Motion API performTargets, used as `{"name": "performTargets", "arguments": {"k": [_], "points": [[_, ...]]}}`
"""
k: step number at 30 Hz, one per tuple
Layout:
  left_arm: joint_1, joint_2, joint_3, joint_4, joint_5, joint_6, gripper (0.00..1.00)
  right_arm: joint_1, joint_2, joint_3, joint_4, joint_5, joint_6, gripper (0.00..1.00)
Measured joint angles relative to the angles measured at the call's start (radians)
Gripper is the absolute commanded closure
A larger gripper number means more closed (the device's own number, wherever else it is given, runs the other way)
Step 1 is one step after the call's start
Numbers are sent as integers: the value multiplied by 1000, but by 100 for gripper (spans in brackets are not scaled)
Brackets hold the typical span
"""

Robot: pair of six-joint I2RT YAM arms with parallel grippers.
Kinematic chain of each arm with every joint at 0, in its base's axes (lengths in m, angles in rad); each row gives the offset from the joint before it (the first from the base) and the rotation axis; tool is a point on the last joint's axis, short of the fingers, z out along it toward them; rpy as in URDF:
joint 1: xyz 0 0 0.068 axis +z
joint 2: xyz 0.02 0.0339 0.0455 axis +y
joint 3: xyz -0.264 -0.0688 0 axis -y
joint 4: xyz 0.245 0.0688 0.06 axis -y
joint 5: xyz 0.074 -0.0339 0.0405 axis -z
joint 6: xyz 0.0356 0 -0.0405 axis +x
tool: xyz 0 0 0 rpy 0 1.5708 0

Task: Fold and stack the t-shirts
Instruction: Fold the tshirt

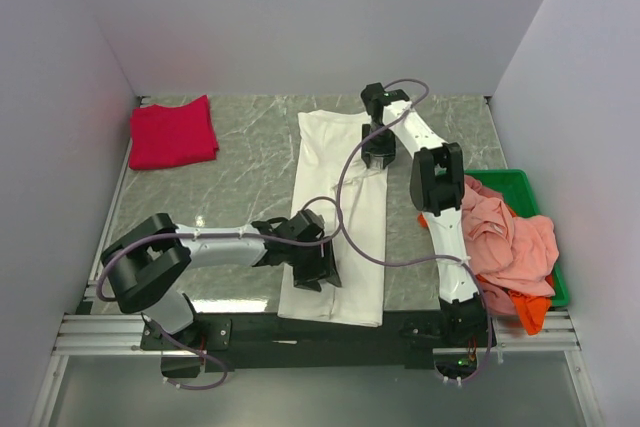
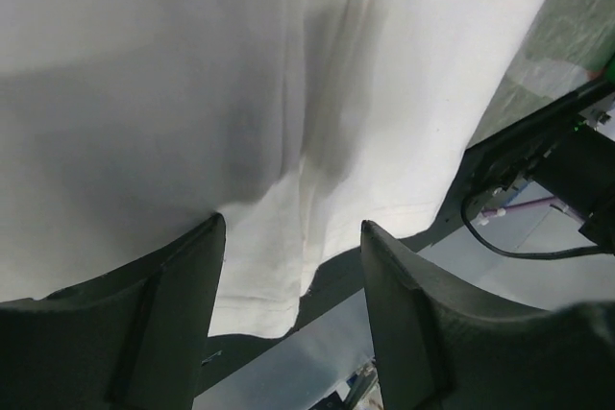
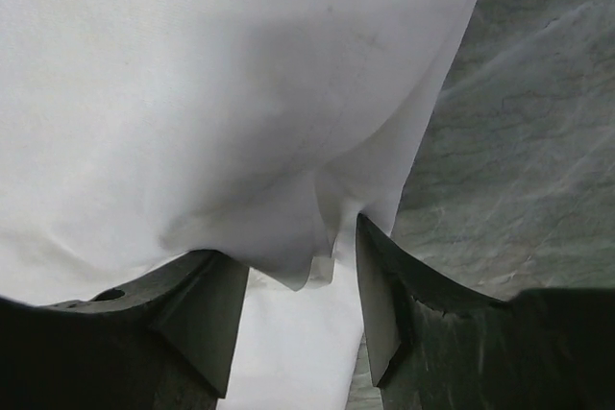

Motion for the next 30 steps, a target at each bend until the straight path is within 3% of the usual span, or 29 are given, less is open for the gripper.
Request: {"name": "performTargets", "arguments": {"k": [4,9,16,22,30], "points": [[0,-49,1,-49,-58,-7,35,-4,-27,-43,32,-26,-5,43],[0,-219,1,-102,-162,-27,34,-7,-103,-118,81,-87,-10,41],[0,-417,-72,-160,-255,-75,33,-6,-427,-356,163,-134,-8,41],[0,-432,-203,-243,-283,-114,33,41,-844,-780,277,-148,22,41],[0,-513,-243,-279,-316,-138,34,300,-1223,-1410,335,-159,190,40]]}}
